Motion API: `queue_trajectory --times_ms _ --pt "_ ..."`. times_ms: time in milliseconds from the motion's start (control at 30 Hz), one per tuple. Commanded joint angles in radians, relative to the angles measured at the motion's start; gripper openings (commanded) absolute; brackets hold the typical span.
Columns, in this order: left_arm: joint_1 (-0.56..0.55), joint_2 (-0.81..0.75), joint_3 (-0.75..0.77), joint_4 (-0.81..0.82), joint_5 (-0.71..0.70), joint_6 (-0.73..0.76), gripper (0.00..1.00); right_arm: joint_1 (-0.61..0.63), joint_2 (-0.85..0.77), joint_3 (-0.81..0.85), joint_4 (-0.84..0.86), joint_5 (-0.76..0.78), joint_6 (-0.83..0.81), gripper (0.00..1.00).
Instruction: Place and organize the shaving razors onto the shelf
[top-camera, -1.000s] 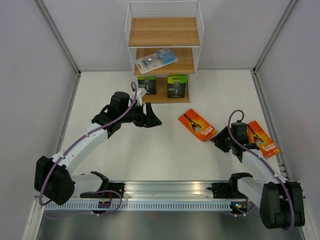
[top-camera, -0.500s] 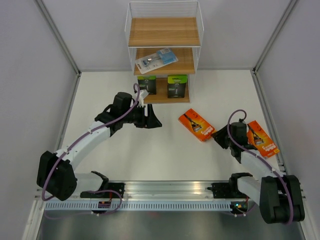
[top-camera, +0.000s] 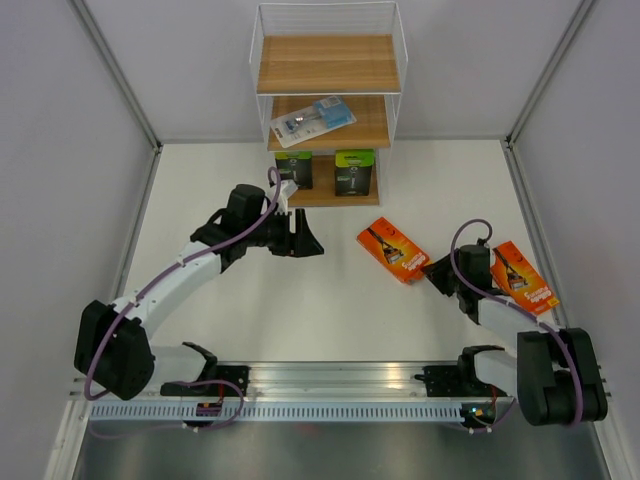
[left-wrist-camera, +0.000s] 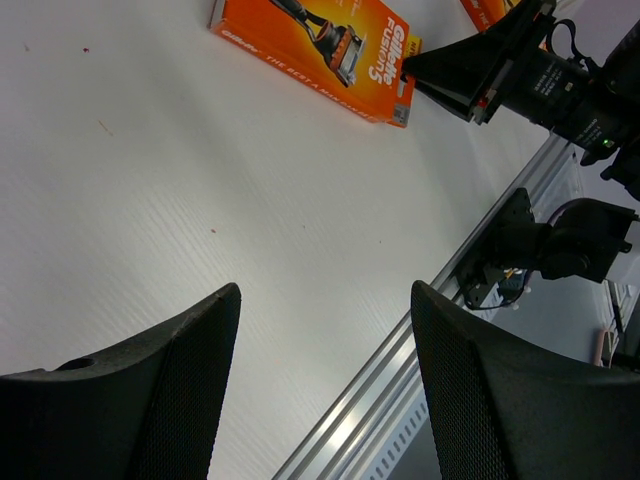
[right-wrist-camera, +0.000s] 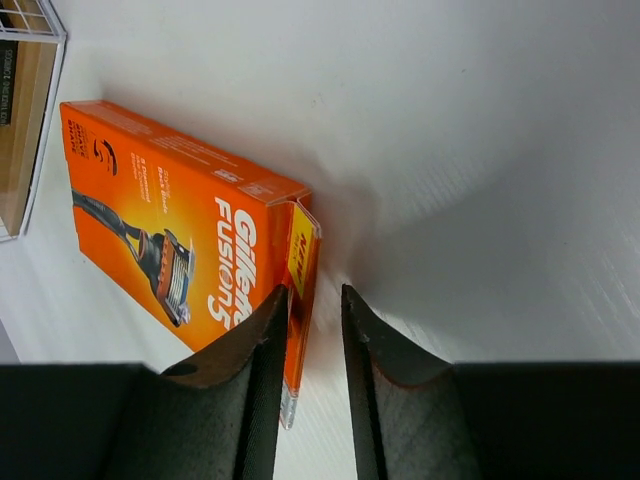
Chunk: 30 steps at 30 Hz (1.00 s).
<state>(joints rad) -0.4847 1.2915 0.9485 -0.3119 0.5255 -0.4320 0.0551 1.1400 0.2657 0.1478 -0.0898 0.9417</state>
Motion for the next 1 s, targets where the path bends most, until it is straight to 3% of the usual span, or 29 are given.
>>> queue_trajectory --times_ms 0,133,267,467,700,967 --pt "-0.003 0.014 0.009 -0.007 -0.010 0.038 0.74 0.002 0.041 -0.017 0.102 0.018 0.019 0.33" --pt "-0.002 0.014 0.007 -0.010 -0.010 0.042 0.74 0.002 0.084 -0.037 0.174 0.002 0.046 0.20" --pt "-0.003 0.015 0.006 -0.016 -0.015 0.047 0.74 0.000 0.106 -0.020 0.219 -0.013 0.028 0.01" --pt "-0.002 0.014 0.007 -0.036 -0.047 0.056 0.74 0.002 0.049 0.124 0.191 -0.151 -0.076 0.00" --pt "-0.002 0.017 0.007 -0.081 -0.116 0.062 0.74 0.002 0.000 0.476 -0.030 -0.304 -0.250 0.01" --pt "0.000 0.015 0.015 -0.127 -0.188 0.061 0.74 0.037 0.064 0.795 -0.135 -0.464 -0.268 0.01"
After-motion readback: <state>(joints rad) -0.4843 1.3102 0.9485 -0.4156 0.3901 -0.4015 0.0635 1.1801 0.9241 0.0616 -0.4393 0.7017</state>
